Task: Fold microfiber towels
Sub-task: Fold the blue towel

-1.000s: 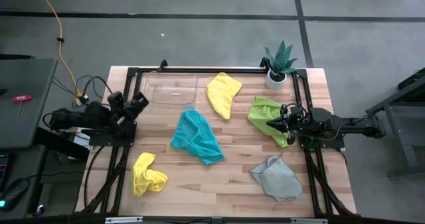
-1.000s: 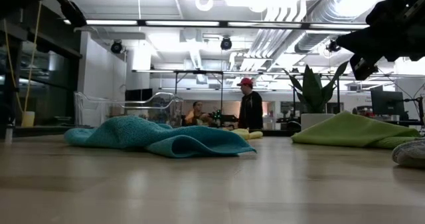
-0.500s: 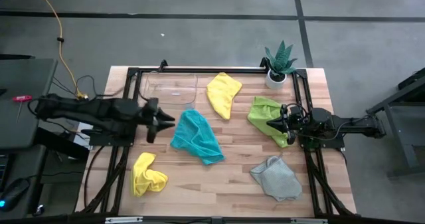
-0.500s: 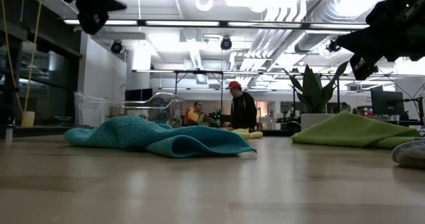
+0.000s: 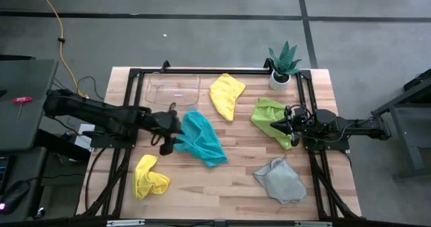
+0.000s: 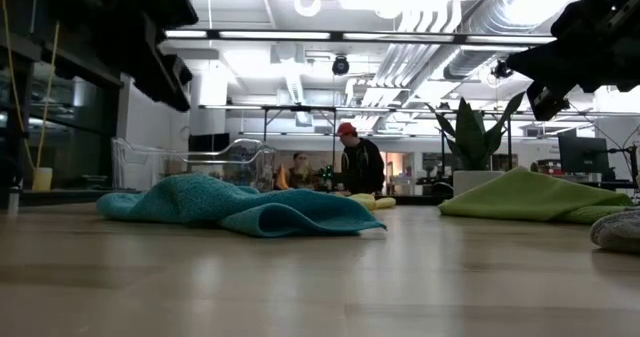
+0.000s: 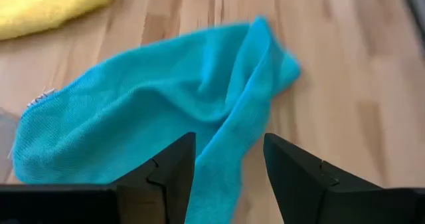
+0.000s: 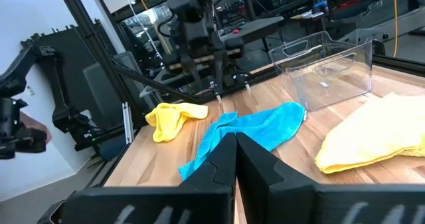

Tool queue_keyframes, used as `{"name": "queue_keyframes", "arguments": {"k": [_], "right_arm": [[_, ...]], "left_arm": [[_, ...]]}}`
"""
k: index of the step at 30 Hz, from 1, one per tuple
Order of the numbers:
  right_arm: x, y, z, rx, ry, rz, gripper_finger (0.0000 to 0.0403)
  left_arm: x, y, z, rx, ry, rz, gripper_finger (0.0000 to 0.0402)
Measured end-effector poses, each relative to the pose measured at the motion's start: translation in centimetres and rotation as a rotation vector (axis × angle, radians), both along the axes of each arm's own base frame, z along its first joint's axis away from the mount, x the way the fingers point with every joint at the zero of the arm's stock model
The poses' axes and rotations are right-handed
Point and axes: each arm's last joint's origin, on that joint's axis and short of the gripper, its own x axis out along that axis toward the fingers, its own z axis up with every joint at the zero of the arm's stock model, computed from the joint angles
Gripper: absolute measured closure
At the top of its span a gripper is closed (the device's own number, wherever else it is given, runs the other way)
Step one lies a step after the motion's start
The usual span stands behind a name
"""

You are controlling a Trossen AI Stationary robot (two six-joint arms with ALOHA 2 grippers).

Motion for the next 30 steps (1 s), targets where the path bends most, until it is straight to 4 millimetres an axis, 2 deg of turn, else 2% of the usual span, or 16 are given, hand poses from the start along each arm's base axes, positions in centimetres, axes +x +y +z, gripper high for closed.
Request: {"name": "queue_keyframes", "arguments": {"k": [9, 16, 21, 30], "right_arm": [[0.0, 0.0, 0.0, 0.0, 0.0, 0.0, 0.0402], [0.0, 0.0, 0.0, 0.0, 0.0, 0.0, 0.0402], [0.0, 0.0, 0.0, 0.0, 0.0, 0.0, 0.0402], [0.0, 0.0, 0.0, 0.0, 0.0, 0.0, 0.0402]], "left_arm": [[1.3, 0.0, -3.2, 0.081, 0.177, -0.12, 0.0233], [1.8, 0.6, -5.7, 0.071, 0.329, -0.107, 0.0233], [1.9, 1.6, -6.7, 0.057, 0.377, -0.06, 0.0233], [1.2, 2.7, -6.8, 0.052, 0.427, -0.068, 0.0233]]}}
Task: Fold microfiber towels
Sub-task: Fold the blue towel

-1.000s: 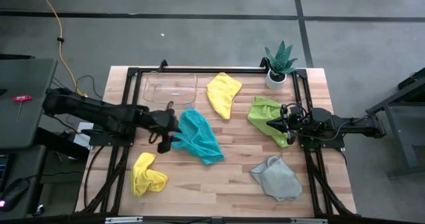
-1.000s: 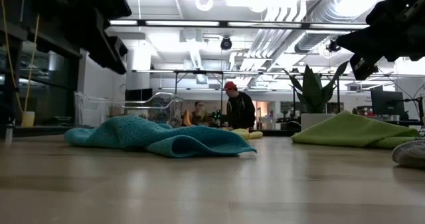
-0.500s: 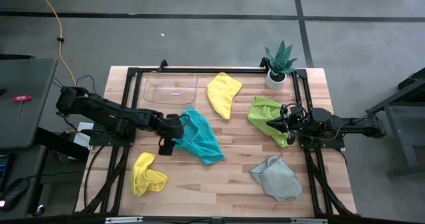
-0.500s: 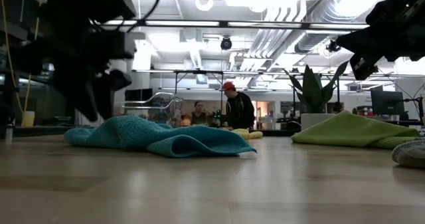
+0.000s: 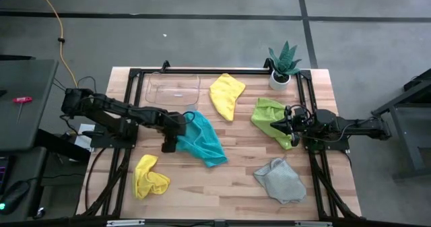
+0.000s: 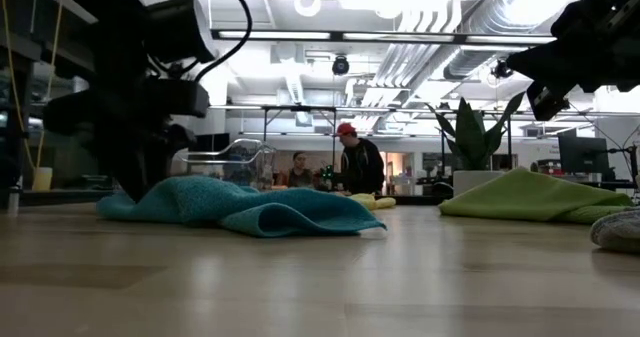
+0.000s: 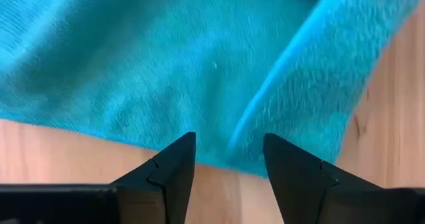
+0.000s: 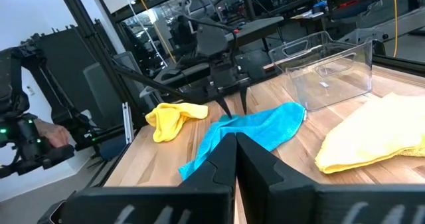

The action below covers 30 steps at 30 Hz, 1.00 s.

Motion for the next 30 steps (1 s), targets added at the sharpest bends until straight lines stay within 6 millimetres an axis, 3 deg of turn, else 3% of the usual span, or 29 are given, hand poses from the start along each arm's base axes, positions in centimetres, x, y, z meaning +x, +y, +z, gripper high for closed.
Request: {"name": "queue_keyframes", "arguments": {"k": [16, 30], "right_arm": [[0.0, 0.0, -0.01, 0.0, 0.0, 0.0, 0.0402], [0.0, 0.0, 0.0, 0.0, 0.0, 0.0, 0.0402]], "left_arm": [[-0.45, 0.18, -0.08, -0.122, 0.024, -0.037, 0.0239], [-0.74, -0.12, -0.1, -0.215, 0.044, -0.047, 0.0326]]}}
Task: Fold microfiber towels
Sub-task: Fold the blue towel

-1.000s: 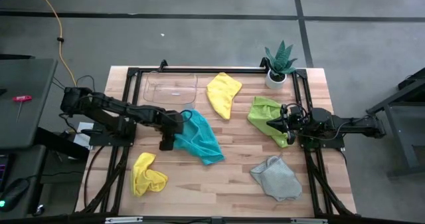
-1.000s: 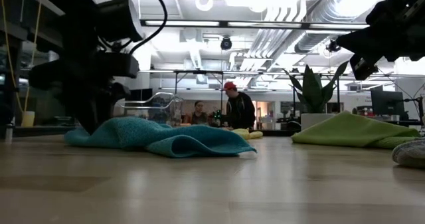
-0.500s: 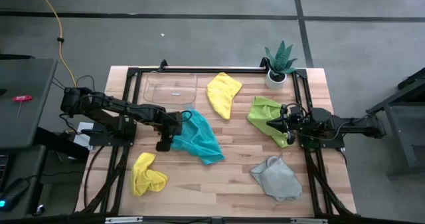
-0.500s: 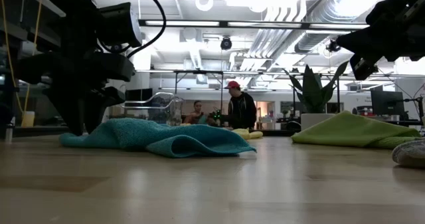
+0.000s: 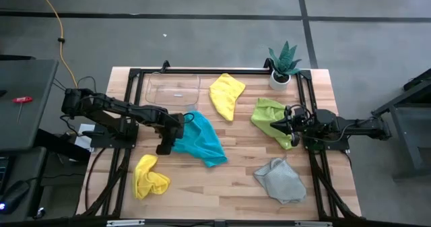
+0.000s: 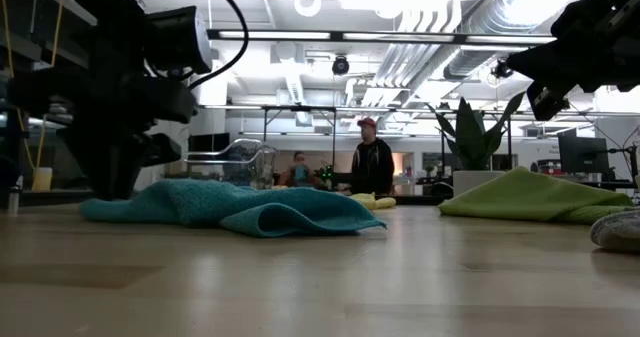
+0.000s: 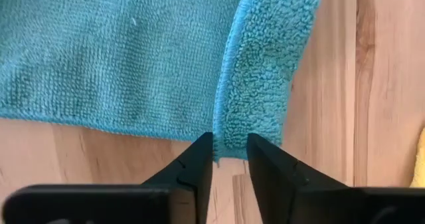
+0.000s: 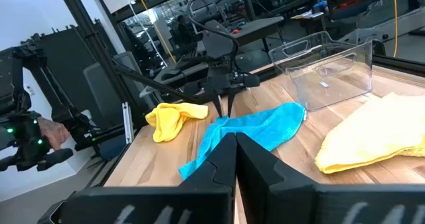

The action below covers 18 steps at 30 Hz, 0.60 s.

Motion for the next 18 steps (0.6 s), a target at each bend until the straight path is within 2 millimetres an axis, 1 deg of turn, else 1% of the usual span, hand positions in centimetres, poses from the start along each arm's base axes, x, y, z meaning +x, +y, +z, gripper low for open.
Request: {"name": "queue_keyframes", "arguments": {"k": [5, 7, 9, 12, 18], "right_arm": [[0.0, 0.0, 0.0, 0.0, 0.0, 0.0, 0.0402], [0.0, 0.0, 0.0, 0.0, 0.0, 0.0, 0.0402], [0.0, 0.0, 0.0, 0.0, 0.0, 0.001, 0.0402], [0.0, 0.0, 0.0, 0.0, 0.0, 0.001, 0.0402], [0.0, 0.0, 0.0, 0.0, 0.0, 0.0, 0.0402]], "left_arm": [[-0.3, -0.1, 0.5, 0.0, -0.011, -0.001, 0.037], [-0.4, -0.1, 1.0, -0.007, -0.035, 0.0, 0.0391], [-0.4, -0.1, 1.7, -0.019, -0.049, 0.01, 0.0397], [-0.3, -0.1, 3.4, -0.025, -0.084, 0.024, 0.0397], [-0.5, -0.2, 7.5, -0.042, -0.179, 0.071, 0.04]]}}
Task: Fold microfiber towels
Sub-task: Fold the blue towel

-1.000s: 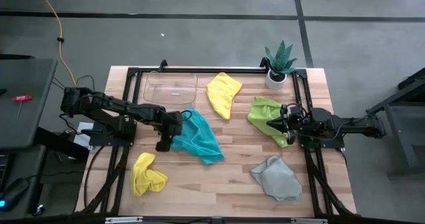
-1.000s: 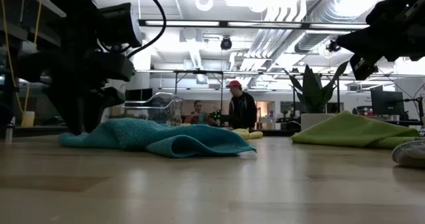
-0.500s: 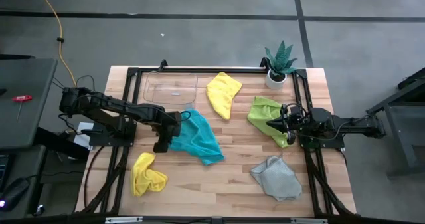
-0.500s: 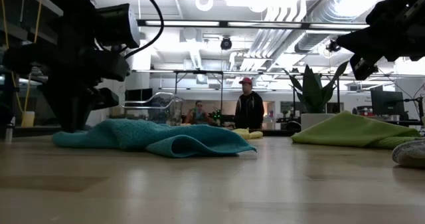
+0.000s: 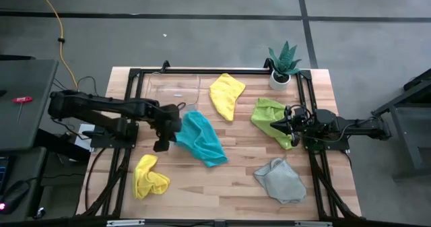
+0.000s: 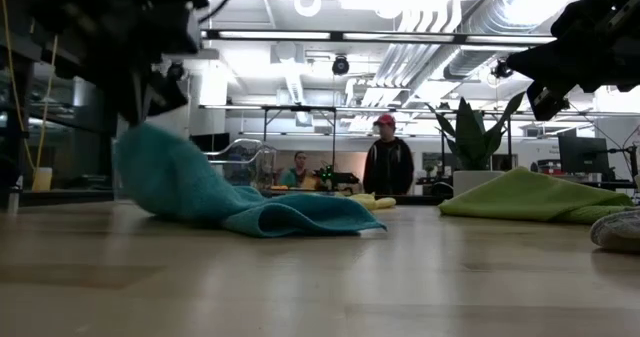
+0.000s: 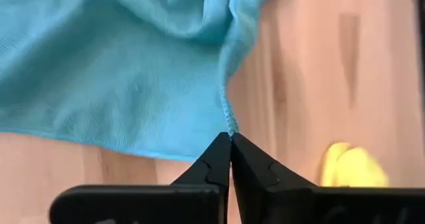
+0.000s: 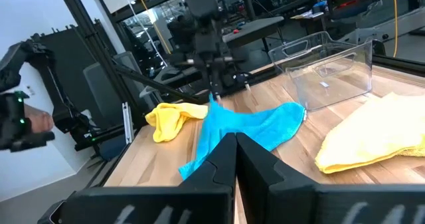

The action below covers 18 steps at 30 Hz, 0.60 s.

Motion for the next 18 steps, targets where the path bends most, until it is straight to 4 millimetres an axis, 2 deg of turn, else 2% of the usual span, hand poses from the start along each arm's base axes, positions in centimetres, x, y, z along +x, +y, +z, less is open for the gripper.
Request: {"name": "queue_keyframes", "arguments": {"k": [4, 13, 16, 18], "right_arm": [[0.0, 0.0, 0.0, 0.0, 0.0, 0.0, 0.0402], [0.0, 0.0, 0.0, 0.0, -0.004, 0.0, 0.0402], [0.0, 0.0, 0.7, 0.095, -0.076, -0.008, 0.0402], [-0.1, -0.3, 1.5, 0.191, -0.167, -0.077, 0.0402]], "left_arm": [[-0.4, -0.1, 1.8, -0.012, -0.07, 0.049, 0.0401], [-1.0, -0.2, 2.7, -0.086, -0.086, 0.168, 0.0401], [-1.0, -0.2, 2.7, -0.103, -0.078, 0.191, 0.0401], [-1.0, -0.2, 2.7, -0.107, -0.078, 0.192, 0.0401]]}}
